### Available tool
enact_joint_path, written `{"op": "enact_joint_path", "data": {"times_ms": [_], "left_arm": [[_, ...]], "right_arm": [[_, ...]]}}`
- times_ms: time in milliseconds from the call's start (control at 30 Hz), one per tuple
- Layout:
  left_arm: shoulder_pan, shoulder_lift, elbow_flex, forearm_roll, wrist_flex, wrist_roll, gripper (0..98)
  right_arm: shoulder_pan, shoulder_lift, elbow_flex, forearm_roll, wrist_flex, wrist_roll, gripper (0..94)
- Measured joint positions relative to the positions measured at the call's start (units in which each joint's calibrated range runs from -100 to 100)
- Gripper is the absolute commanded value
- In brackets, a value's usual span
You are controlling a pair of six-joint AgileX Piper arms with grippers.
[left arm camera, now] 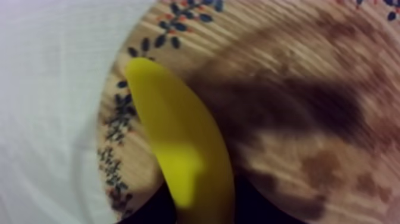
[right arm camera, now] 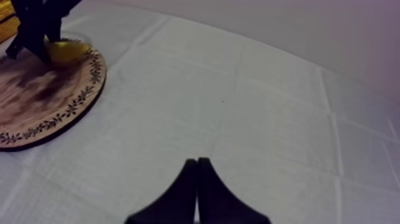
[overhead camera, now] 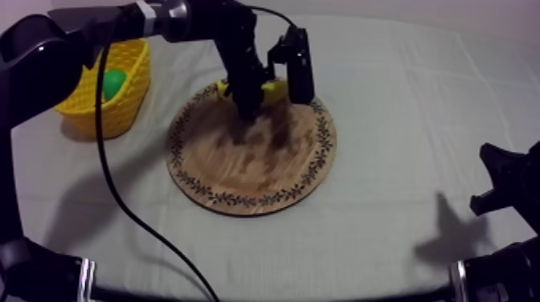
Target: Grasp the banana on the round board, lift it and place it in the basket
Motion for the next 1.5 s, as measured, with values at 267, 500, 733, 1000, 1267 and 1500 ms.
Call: {"op": "enact_joint_path", "data": {"times_ms": [267,500,733,1000,1267,1500], "left_arm": [[-2.28,-8.55,4.03,1.81,1.11,-0.6,36.9],[-5.79,-19.81,10.11,3.5,3.82,-1.06,37.9],[-10.1,-32.88,18.9,3.64,6.46,0.01,38.3],[-14.72,-43.94,19.01,3.46,12.13,4.87,37.8],[-19.04,-44.3,13.2,1.08,12.13,11.86,36.7],[-22.21,-41.34,15.2,-1.33,7.41,17.36,35.6]], "right_arm": [[0.0,0.0,0.0,0.0,0.09,0.0,0.3],[0.0,0.0,0.0,0.0,0.01,0.0,0.3],[0.0,0.0,0.0,0.0,0.08,0.0,0.3],[0.0,0.0,0.0,0.0,0.08,0.0,0.3],[0.0,0.0,0.0,0.0,0.08,0.0,0.3],[0.0,0.0,0.0,0.0,0.08,0.0,0.3]]}}
